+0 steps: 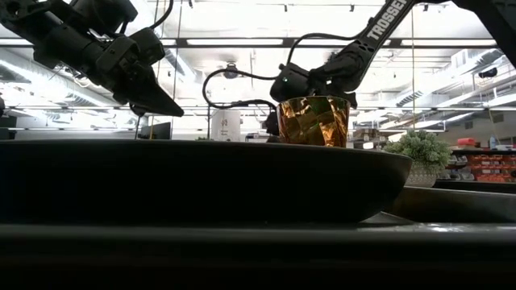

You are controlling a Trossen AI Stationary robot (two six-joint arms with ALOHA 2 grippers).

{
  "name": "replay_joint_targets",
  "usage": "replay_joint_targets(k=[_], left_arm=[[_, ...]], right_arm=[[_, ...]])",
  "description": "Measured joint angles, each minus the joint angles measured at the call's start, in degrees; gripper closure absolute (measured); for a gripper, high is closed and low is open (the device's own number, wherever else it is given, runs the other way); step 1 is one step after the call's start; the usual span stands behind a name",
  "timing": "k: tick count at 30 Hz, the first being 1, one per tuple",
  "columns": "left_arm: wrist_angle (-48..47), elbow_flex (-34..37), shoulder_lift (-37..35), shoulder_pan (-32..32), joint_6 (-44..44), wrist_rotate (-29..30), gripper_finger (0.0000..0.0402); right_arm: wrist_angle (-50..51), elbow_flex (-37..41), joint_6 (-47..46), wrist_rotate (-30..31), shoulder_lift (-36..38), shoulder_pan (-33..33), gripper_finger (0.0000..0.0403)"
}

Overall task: Pick and place plate/cup/fork/spoon on tray
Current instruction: Put the orange fork on the black tray to the left of the black plate

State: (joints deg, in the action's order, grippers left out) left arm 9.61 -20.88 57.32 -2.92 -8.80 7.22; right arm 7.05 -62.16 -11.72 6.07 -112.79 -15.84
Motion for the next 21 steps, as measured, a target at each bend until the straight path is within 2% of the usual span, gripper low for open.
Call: replay_joint_targets(k=[6,11,21], left_arm=[[-0.4,0.0,0.0,0.0,-0.1,-1.3,0.0381],[-0.5,0.0,0.0,0.0,-1.0,-2.4,0.0381],[-0.4,0.0,0.0,0.0,-1.7,-3.1,0.0381]], right_arm=[[0.9,0.0,0.7,-3.3,0.0,-0.3,0.0396],[1.8,-0.7,2.7,-7.5,-0.1,0.4,0.0394],[5.8,-6.9,10.4,-8.8,-0.9,4.1,0.0395]])
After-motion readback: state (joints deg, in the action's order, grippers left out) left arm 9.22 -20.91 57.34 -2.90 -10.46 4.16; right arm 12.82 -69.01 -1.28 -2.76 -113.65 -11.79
